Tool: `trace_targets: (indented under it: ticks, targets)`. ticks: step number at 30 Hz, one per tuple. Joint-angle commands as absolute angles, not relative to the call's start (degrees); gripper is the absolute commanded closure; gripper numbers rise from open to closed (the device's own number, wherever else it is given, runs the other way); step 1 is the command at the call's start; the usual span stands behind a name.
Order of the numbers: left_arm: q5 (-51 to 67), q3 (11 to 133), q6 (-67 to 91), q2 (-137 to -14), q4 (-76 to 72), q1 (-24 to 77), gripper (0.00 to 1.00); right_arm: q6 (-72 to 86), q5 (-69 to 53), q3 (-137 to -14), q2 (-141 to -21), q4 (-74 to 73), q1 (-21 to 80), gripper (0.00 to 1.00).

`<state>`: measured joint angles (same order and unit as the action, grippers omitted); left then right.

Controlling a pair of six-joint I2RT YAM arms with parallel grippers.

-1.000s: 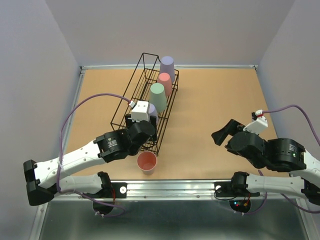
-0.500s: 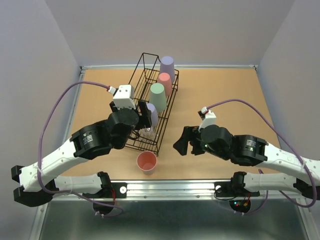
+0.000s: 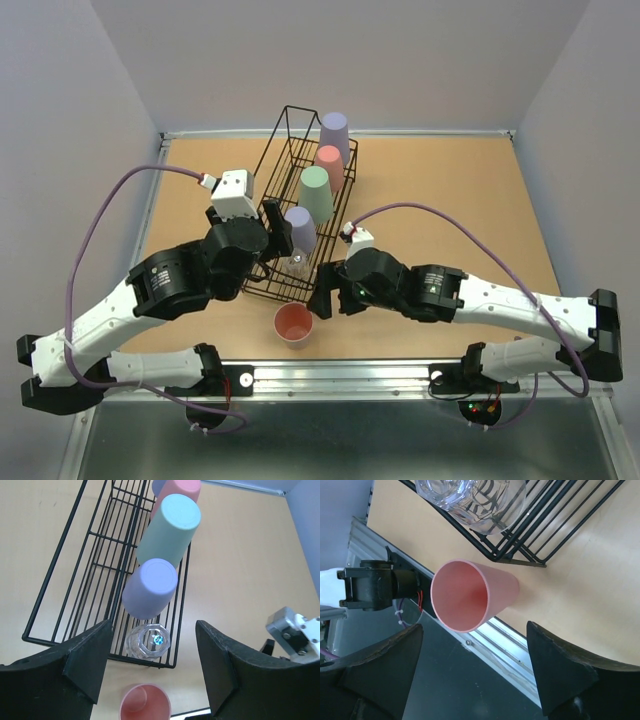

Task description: Load the cups into the dish rack

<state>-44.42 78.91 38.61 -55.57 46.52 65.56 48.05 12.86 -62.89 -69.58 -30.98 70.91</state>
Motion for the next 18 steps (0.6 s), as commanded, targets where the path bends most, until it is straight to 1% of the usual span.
trace_targets:
  ticks: [1, 3, 5, 6, 9, 12, 18]
  targets:
    - [-45.44, 81.74, 41.83, -53.44, 48.6, 65.83, 0.21, 49.13, 9.76, -61.53, -72.06, -25.4, 71.01, 0.14]
    - [-45.18, 81.74, 42.19, -52.74, 49.13, 65.83, 0.21, 50.35, 9.49, -60.91, -73.38, -24.61, 70.93, 0.16]
    - [-45.0, 81.56, 42.71, -51.95, 49.48, 65.83, 0.21, 51.24, 9.32, -60.65, -74.18, -23.74, 71.01, 0.21]
    - [-44.91, 81.39, 42.8, -51.68, 49.48, 65.83, 0.21, 51.59, 9.06, -60.3, -74.79, -23.47, 70.93, 0.25]
    - [-44.65, 81.04, 43.33, -50.63, 49.57, 65.92, 0.21, 52.47, 8.88, -59.94, -75.5, -22.42, 71.02, 0.31]
    - [-44.21, 80.6, 43.42, -49.75, 49.57, 65.83, 0.22, 53.35, 8.44, -59.42, -76.64, -21.89, 71.02, 0.39]
    - [-43.95, 79.89, 43.42, -48.34, 49.83, 65.83, 0.22, 55.37, 9.05, -58.01, -78.92, -20.57, 71.98, 0.45]
